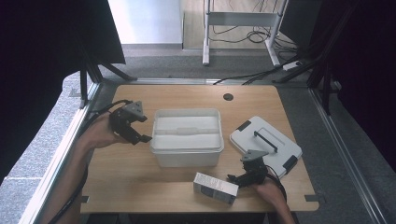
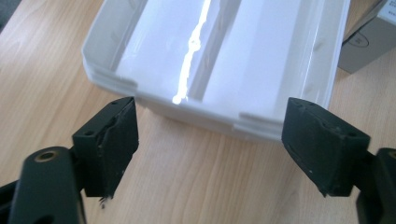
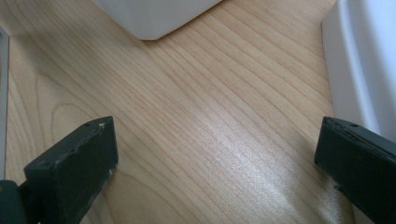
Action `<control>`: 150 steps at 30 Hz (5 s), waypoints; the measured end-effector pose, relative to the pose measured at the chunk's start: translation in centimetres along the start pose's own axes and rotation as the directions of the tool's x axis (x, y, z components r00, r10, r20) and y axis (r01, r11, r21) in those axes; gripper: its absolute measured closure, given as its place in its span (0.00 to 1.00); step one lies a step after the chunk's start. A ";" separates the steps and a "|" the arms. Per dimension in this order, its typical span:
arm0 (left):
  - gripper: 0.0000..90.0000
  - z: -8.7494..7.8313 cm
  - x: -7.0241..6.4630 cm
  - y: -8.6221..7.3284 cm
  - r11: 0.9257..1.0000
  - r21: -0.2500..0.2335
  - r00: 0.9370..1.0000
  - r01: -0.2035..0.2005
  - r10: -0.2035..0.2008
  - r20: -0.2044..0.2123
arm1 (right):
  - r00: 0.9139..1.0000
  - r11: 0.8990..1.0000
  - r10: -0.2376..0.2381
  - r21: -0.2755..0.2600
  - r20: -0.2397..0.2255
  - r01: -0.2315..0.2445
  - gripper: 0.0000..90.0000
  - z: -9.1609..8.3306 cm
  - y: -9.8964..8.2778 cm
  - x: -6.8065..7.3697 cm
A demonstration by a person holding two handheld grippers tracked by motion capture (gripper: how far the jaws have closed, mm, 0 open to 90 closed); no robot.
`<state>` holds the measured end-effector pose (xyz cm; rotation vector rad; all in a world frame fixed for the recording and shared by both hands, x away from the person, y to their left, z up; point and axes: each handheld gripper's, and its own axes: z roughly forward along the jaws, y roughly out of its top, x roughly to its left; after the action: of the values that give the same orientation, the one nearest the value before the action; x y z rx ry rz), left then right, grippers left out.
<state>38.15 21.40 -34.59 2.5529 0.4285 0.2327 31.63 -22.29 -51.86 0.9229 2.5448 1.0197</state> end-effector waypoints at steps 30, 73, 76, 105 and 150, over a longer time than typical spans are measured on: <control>0.81 9.3 0.1 11.2 0.942 0.214 0.960 -0.259 0.225 0.168 | 1.000 1.000 0.002 -0.003 0.000 -0.002 0.00 0.0 0.0 0.0; 0.99 5.3 2.4 10.7 0.976 0.212 0.999 -0.045 0.040 0.030 | 1.000 1.000 0.003 -0.004 -0.001 -0.003 0.00 0.0 0.0 0.0; 0.99 4.9 2.9 10.0 0.976 0.220 1.000 0.004 -0.005 0.003 | 1.000 1.000 0.002 -0.004 0.000 -0.002 0.00 0.0 0.0 0.0; 0.99 0.1 7.0 0.6 0.897 0.162 0.901 0.412 -0.375 -0.216 | 1.000 1.000 0.001 -0.002 0.000 -0.001 0.00 0.0 0.0 0.0; 0.99 4.4 5.3 -12.9 0.834 0.127 0.828 0.537 -0.492 -0.269 | 1.000 1.000 0.001 -0.004 0.001 -0.001 0.00 0.0 0.0 0.0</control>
<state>40.90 31.49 -44.79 2.4866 1.2702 0.2874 31.61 -22.30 -51.89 0.9232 2.5411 1.0243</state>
